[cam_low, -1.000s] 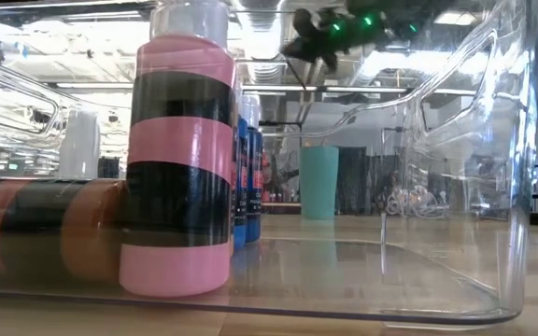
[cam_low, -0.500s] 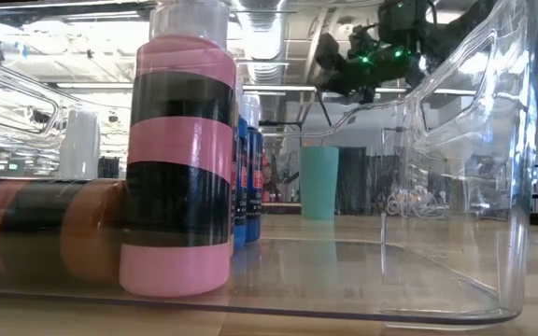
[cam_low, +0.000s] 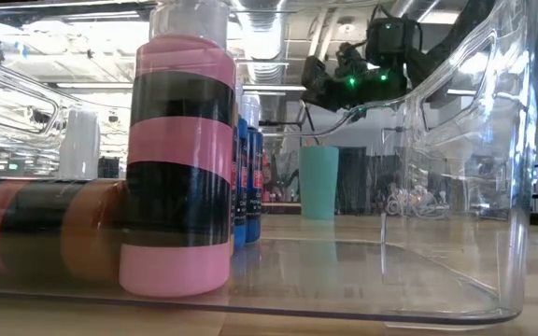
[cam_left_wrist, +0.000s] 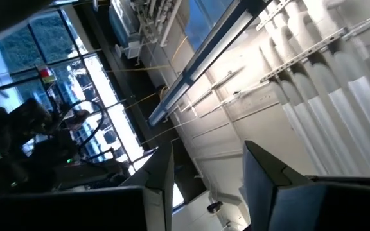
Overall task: Pick & Place Paint Supplies
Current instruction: Put the silver paint brush into the green cup
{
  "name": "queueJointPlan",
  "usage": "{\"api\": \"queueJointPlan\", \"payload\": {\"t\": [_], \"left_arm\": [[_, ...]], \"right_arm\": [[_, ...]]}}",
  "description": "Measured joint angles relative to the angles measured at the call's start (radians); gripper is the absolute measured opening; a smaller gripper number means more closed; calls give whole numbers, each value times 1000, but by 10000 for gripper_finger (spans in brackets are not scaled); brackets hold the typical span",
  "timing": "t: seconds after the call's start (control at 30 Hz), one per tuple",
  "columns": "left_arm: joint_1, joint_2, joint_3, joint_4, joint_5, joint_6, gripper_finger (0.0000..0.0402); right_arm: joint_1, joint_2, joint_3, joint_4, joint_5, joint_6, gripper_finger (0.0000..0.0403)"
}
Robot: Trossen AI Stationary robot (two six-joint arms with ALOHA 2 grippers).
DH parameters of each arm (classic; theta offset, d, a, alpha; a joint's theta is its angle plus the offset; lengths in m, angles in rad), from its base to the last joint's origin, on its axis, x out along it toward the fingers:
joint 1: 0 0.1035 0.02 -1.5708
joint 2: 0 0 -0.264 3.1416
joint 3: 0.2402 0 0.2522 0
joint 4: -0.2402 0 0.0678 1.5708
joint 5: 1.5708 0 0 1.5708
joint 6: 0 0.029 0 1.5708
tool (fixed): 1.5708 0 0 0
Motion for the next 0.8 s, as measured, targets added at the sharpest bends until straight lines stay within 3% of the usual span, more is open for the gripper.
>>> {"api": "queueJointPlan", "payload": {"t": [0.3, 0.8], "left_arm": [[0, 7, 0, -202, 25, -87, 92], [8, 81, 0, -203, 87, -189, 92]], "right_arm": [[15, -1, 0, -51, 27, -132, 0], [17, -1, -122, 31, 64, -147, 0]]}}
